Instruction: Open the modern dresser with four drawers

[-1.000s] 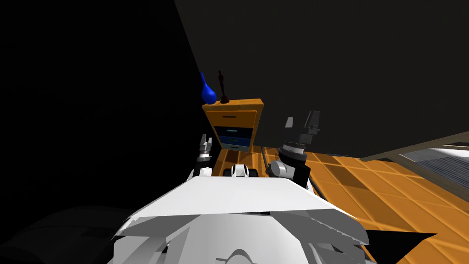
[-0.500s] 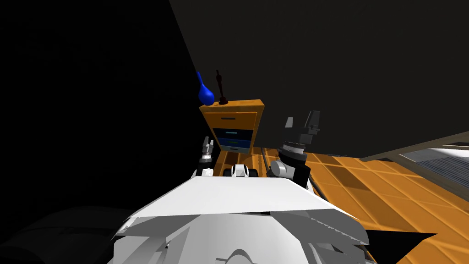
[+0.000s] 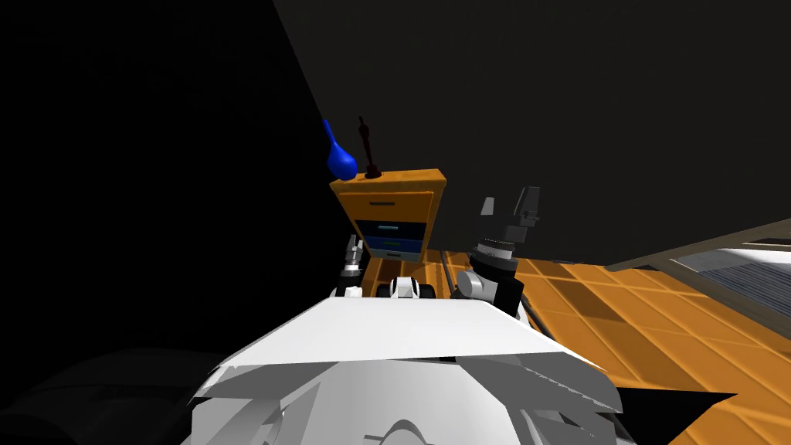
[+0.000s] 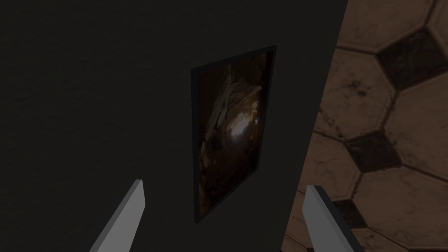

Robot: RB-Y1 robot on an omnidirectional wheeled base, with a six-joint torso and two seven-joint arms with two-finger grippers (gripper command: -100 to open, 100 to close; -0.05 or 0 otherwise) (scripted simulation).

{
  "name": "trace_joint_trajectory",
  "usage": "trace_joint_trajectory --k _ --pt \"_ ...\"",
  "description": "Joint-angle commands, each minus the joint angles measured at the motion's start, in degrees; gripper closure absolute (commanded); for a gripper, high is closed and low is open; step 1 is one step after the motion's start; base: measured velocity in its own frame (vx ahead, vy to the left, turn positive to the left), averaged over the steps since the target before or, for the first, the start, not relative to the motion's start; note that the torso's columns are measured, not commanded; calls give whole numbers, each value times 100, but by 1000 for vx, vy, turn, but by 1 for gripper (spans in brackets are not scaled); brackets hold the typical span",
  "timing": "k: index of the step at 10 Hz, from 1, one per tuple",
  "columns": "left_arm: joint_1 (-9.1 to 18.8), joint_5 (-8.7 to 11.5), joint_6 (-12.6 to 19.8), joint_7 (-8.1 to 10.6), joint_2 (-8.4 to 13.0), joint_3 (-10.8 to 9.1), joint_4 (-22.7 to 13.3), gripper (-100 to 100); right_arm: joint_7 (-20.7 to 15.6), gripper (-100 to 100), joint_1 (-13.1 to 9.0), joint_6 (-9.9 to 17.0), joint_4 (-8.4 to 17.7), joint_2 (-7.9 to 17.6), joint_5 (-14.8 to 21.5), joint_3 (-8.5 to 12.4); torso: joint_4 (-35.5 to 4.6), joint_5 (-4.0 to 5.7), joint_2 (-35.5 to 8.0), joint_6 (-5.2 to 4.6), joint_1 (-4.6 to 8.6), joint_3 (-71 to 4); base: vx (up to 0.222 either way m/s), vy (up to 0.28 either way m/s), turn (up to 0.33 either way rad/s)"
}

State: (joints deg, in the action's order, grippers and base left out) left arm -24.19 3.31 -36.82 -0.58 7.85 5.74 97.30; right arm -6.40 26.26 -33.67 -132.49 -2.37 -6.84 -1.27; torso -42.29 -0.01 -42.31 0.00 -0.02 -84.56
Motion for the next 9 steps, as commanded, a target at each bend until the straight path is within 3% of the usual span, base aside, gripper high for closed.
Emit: trace_joint_trajectory --k 1,9 --pt "83 -9 -179 3 -8 26 -424 -100 0 0 0 0 0 0 0 0 -1 0 -2 0 -1 2 100 7 -41" --pt "286 -52 -651 -16 0 128 -1567 -100 0 0 -1 0 0 0 0 0 -4 1 -11 -1 4 8 96 14 -41"
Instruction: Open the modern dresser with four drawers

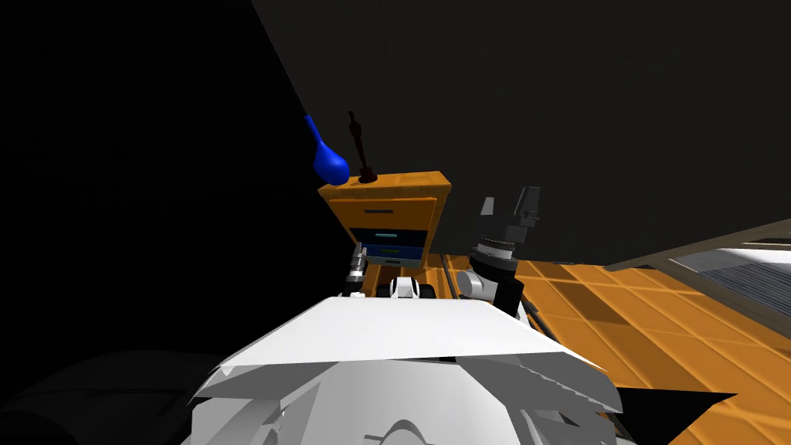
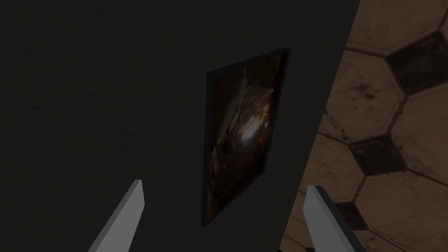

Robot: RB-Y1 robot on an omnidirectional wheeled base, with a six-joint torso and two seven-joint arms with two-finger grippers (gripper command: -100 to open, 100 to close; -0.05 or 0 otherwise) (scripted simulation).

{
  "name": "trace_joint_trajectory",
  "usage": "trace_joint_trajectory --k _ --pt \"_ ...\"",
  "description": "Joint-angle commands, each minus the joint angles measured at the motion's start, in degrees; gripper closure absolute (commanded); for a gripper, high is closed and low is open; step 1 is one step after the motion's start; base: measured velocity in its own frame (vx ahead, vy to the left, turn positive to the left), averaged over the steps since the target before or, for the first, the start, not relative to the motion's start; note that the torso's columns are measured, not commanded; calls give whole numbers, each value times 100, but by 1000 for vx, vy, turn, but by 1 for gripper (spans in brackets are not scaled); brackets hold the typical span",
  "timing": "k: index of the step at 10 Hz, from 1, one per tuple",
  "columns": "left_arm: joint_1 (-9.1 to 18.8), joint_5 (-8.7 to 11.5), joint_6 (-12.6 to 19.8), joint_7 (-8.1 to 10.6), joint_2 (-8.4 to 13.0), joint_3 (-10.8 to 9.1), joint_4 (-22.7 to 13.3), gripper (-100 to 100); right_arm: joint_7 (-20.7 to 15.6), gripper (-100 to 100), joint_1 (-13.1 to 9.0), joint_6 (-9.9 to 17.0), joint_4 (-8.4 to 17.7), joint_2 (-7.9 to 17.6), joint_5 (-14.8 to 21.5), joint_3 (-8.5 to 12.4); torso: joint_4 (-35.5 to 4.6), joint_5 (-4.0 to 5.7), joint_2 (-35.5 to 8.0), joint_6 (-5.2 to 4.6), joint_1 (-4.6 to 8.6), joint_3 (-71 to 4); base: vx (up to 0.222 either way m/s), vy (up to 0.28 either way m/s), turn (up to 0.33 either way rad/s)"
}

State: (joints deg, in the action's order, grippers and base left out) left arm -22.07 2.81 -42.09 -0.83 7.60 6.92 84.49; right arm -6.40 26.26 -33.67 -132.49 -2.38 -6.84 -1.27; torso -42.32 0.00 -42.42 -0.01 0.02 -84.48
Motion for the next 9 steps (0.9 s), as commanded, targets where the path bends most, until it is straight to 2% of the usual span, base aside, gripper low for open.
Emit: trace_joint_trajectory --k 1,3,6,7,8,9 --pt "108 -8 -203 6 30 27 -493 -100 0 0 0 0 0 0 0 0 4 0 15 0 -1 -9 124 11 -81" --pt "143 -16 -283 3 32 45 -713 -100 0 0 1 0 0 0 0 0 8 -1 29 1 -4 -19 114 17 -34" --pt "252 -38 -522 -6 2 97 -1312 -100 0 0 1 0 0 0 0 0 3 0 12 0 0 -7 104 17 -56" --pt "252 -38 -522 -6 2 97 -1330 -100 0 0 1 0 0 0 0 0 5 -1 17 0 -5 -12 82 24 -16" --pt "286 -45 -599 -9 -27 114 -1529 -100 0 0 1 0 0 0 0 0 3 -1 8 1 -3 -7 76 14 -34" --pt "286 -45 -599 -9 -27 114 -1529 -100 0 0 0 0 0 0 0 0 2 0 6 0 1 -4 62 9 -18"
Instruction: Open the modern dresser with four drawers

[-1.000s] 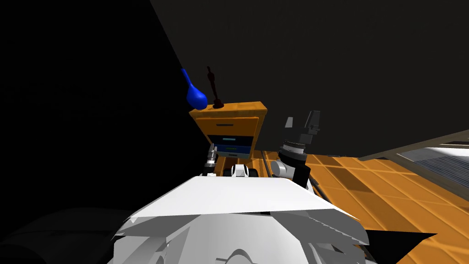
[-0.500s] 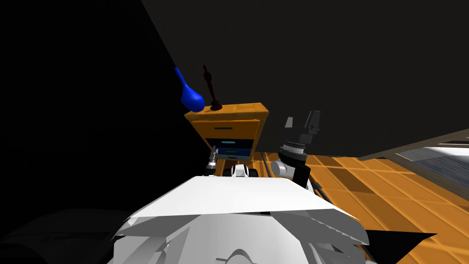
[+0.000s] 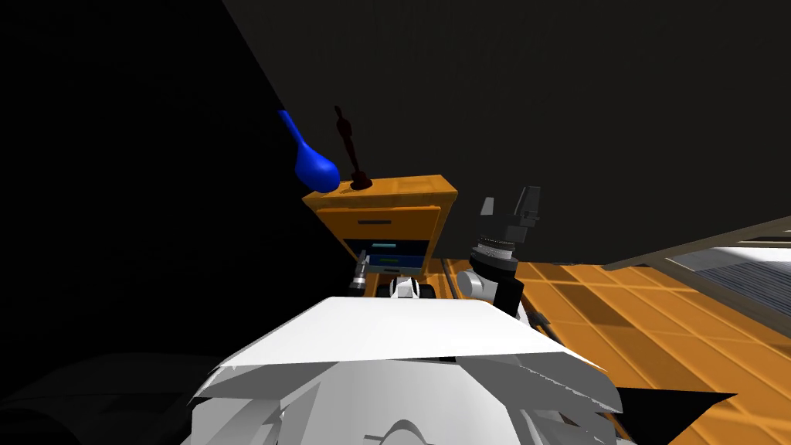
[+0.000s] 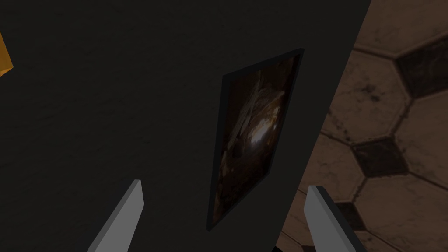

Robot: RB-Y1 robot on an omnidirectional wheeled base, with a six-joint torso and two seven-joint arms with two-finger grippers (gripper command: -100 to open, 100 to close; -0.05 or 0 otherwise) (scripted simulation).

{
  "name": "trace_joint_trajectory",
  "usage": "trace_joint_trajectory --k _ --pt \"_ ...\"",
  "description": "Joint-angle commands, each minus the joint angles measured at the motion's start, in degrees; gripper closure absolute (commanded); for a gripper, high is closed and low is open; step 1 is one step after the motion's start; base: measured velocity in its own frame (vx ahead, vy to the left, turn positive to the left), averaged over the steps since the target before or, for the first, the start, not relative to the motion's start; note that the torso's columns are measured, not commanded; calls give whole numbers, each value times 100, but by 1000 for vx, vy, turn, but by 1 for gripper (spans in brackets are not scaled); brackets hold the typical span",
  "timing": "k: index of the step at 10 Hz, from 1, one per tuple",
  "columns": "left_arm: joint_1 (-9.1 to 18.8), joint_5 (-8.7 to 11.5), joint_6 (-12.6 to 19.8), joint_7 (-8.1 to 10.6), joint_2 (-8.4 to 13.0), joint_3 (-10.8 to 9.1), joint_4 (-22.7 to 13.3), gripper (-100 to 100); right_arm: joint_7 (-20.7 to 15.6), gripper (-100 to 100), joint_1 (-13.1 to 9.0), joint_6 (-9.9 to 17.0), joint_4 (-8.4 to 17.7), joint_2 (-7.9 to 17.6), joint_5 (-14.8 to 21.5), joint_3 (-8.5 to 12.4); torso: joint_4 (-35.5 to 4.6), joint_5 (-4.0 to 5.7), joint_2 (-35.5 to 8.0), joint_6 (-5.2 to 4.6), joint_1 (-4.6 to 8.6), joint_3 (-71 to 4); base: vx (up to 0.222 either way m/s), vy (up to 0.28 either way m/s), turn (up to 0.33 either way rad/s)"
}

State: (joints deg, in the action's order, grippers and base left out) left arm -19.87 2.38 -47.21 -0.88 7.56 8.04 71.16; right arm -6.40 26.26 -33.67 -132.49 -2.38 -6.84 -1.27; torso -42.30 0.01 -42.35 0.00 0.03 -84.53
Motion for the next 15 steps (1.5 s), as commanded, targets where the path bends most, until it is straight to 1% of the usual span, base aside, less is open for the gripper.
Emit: trace_joint_trajectory --k 1,4,6,7,8,9,10,11,12,13,14,15 --pt "99 -9 -159 -7 -64 18 -384 -100 0 0 0 0 0 0 0 0 0 1 -2 0 1 1 64 7 -46" --pt "182 -26 -341 -15 -249 58 -856 -100 0 0 0 0 0 0 0 0 5 -2 17 0 -7 -11 96 23 -46" --pt "218 -33 -420 -18 -416 75 -1058 -100 0 0 0 0 0 0 0 0 2 0 8 0 0 -5 86 15 -30" --pt "233 -36 -454 -19 -547 82 -1145 -100 0 0 0 0 0 0 0 0 0 1 -1 0 2 0 58 17 -25" --pt "247 -33 -452 -20 -476 73 -1131 -100 0 0 0 0 0 0 0 0 -1 0 -5 0 0 3 26 7 -5" --pt "318 -24 -279 -22 -491 55 -1025 -100 0 0 -1 0 0 0 0 0 -2 0 -9 1 -1 5 35 3 3" --pt "340 -22 -219 -24 -492 49 -986 -100 0 0 -1 0 0 0 0 0 -1 0 2 0 -1 0 50 2 -2" --pt "307 -29 -282 -34 -504 60 -1006 -100 0 0 0 0 0 0 0 0 3 0 10 0 -2 -7 21 1 -1" --pt "262 -31 -428 -20 -488 71 -1122 100 0 0 -1 0 0 0 0 0 2 -1 4 1 -2 -4 -28 3 0" --pt "296 -28 -331 -28 -495 63 -1067 100 0 0 -1 0 0 0 0 0 -1 -1 -9 0 -4 5 -24 4 19" --pt "259 -42 -278 -16 -484 91 -934 100 0 0 -2 1 1 -1 0 -1 23 -17 34 -10 -18 -7 -139 -22 27" --pt "248 -45 -248 -13 -481 98 -906 100 0 0 -2 0 0 -1 0 -1 12 -9 14 -4 -12 -7 -193 -3 24"
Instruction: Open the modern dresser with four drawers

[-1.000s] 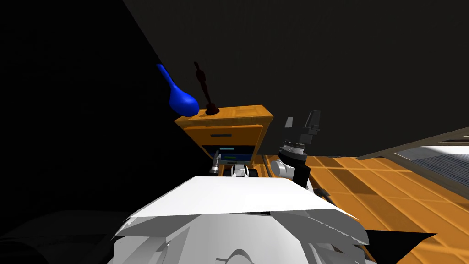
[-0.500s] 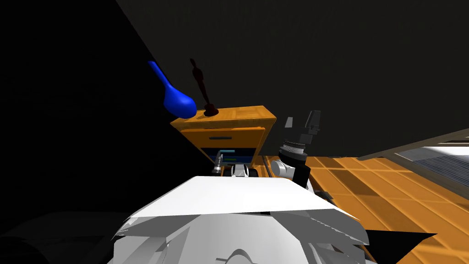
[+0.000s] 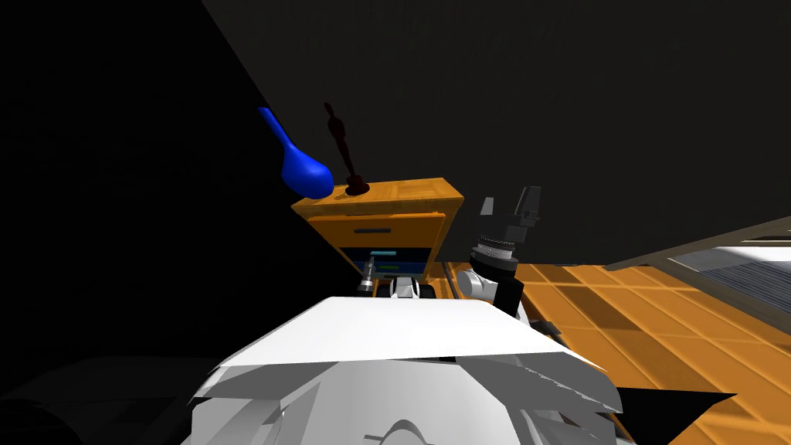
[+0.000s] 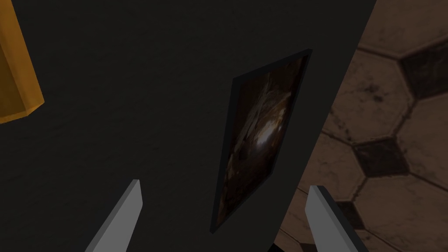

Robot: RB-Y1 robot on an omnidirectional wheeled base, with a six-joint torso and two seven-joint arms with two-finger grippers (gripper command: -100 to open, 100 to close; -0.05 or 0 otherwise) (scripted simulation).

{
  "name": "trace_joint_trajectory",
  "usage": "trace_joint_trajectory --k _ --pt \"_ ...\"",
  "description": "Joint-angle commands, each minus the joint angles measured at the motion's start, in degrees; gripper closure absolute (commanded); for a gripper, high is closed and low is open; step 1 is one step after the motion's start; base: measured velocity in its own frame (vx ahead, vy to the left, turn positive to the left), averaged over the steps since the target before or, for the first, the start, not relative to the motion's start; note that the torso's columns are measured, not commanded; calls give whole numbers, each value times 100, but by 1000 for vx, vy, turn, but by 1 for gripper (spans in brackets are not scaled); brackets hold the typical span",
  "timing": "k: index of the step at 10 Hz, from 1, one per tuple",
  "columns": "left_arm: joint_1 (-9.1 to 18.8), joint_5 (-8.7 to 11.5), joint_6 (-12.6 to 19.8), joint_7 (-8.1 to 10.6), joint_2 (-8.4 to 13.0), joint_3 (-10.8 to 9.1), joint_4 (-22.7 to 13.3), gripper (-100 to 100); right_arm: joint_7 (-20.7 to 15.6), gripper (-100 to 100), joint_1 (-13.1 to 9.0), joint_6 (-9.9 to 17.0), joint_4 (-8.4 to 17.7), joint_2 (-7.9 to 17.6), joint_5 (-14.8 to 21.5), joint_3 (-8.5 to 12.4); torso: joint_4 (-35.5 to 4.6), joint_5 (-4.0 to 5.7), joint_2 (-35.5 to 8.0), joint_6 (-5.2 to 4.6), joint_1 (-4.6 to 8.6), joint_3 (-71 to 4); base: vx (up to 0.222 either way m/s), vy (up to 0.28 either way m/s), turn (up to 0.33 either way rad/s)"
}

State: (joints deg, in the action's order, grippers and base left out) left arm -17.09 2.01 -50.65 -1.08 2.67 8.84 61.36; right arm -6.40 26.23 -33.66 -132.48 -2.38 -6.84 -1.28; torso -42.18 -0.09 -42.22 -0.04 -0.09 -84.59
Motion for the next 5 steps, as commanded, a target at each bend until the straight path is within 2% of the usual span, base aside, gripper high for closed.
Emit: trace_joint_trajectory --k 1,2,3,4,5 --pt "-52 -15 158 12 15 31 130 100 0 0 0 0 0 0 0 0 -12 5 -19 3 0 11 -179 24 14" --pt "-75 -21 218 16 21 44 186 100 0 0 -1 0 0 0 0 0 -13 6 -18 3 -1 10 -194 23 18" --pt "-60 -17 174 14 18 35 150 100 0 0 -1 0 0 0 0 0 -13 7 -16 4 5 8 -93 9 2" --pt "-60 -16 192 14 205 36 169 -100 0 0 1 0 0 0 0 0 -5 9 18 3 13 -10 -16 0 -3" --pt "-55 -14 201 14 325 35 186 -100 0 0 2 0 0 0 0 0 1 11 35 4 15 -23 11 -5 1"
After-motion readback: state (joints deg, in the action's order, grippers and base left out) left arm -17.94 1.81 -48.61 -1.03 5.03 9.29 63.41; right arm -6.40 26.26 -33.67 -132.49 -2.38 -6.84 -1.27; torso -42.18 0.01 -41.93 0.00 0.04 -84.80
